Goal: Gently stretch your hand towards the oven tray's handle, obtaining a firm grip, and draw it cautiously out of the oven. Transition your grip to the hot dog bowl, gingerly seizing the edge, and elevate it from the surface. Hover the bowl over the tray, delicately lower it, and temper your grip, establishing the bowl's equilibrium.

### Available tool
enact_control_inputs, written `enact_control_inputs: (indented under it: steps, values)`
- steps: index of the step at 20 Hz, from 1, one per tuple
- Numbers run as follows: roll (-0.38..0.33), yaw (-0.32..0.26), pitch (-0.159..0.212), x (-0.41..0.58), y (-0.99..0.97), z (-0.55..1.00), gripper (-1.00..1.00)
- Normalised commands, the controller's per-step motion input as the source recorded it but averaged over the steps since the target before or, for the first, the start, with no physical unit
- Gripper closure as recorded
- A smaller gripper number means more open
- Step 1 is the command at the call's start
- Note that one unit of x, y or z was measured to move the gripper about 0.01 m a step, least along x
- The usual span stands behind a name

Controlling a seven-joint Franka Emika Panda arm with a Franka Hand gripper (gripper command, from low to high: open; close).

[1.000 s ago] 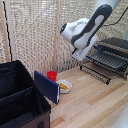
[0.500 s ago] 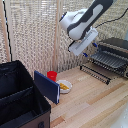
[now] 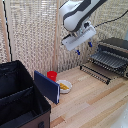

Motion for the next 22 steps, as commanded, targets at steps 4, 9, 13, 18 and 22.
enact_control_inputs:
  steps: [4, 9, 13, 18, 22]
  values:
    - [0.197, -0.158, -0.224, -0.008, 0.50, 0.00, -1.00]
    - [0.217, -0.133, -0.219, -0.101, 0.38, -0.08, -1.00]
    - [0.220, -0.063, -0.135, -0.175, 0.26, -0.24, -1.00]
    - [0.195, -0.027, -0.064, -0.226, 0.23, -0.32, -1.00]
    - [0.158, 0.000, -0.007, -0.248, 0.18, -0.40, -1.00]
